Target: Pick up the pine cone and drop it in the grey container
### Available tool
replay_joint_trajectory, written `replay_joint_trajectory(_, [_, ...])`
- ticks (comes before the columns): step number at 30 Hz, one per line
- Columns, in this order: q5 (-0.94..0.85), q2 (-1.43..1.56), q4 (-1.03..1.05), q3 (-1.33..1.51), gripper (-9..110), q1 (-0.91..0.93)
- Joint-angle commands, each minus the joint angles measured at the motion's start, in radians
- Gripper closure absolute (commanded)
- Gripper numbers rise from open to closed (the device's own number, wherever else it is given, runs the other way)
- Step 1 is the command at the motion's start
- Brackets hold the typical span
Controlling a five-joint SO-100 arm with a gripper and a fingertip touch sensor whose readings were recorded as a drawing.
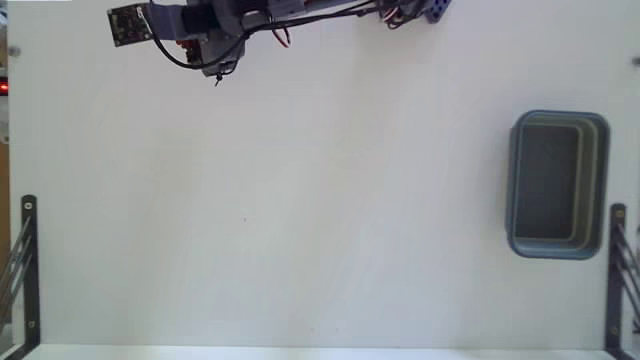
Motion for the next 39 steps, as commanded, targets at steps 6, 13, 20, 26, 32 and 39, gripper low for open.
replay_joint_trajectory(6, [0.005,0.040,0.130,-0.188,58,0.022])
replay_joint_trajectory(13, [0.005,0.008,0.242,-0.332,58,0.022])
replay_joint_trajectory(20, [0.005,-0.025,0.330,-0.453,58,0.022])
replay_joint_trajectory(26, [0.005,-0.029,0.340,-0.467,58,0.022])
replay_joint_trajectory(32, [0.005,-0.029,0.340,-0.467,58,0.022])
replay_joint_trajectory(39, [0.005,-0.029,0.340,-0.467,58,0.022])
